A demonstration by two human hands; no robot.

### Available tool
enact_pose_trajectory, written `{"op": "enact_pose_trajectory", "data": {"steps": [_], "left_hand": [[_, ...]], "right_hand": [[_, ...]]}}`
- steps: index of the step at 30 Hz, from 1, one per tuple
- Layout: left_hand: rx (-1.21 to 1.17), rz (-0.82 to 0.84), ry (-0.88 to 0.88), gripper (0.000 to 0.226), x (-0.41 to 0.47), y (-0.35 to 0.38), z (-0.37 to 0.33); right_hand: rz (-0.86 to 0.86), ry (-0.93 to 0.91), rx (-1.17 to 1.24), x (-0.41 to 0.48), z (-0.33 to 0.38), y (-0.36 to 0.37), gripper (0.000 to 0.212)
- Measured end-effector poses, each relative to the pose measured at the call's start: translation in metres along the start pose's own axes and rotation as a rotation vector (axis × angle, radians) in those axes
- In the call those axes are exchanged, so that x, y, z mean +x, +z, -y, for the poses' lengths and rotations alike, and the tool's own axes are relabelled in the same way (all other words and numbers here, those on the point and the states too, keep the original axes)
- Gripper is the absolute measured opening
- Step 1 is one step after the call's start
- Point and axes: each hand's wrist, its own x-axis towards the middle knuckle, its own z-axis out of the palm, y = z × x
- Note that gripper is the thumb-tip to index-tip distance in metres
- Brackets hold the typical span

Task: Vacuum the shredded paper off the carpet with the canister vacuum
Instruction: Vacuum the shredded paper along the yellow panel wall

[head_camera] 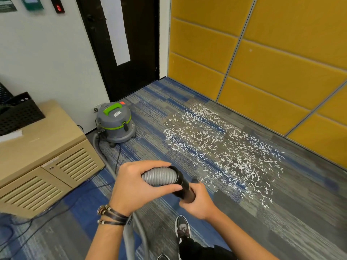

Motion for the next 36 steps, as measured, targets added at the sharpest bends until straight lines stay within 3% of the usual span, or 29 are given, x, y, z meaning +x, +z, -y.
{"op": "enact_pose_trajectory", "data": {"steps": [10, 15, 20, 24, 29, 36], "left_hand": [[0.066, -0.042, 0.036, 0.051, -0.011, 0.002, -0.008], [0.102, -0.003, 0.029, 0.053, -0.012, 0.012, -0.01], [0.069, 0.065, 0.012, 0.056, -0.012, 0.022, -0.014], [0.017, 0.106, 0.004, 0.055, -0.008, 0.039, -0.026], [0.065, 0.059, 0.053, 0.056, 0.001, 0.071, -0.048], [0.179, 0.081, 0.069, 0.054, 0.012, 0.114, -0.085]], "right_hand": [[-0.07, -0.048, -0.087, -0.012, -0.002, -0.011, 0.035], [-0.03, -0.026, -0.045, -0.004, -0.011, -0.009, 0.023], [-0.036, -0.011, -0.031, -0.02, -0.023, -0.011, 0.024], [-0.056, -0.003, -0.031, -0.04, -0.034, -0.032, 0.027], [-0.12, -0.01, -0.045, -0.051, -0.047, -0.067, 0.016], [-0.112, -0.038, 0.043, -0.042, -0.067, -0.103, 0.026]]}}
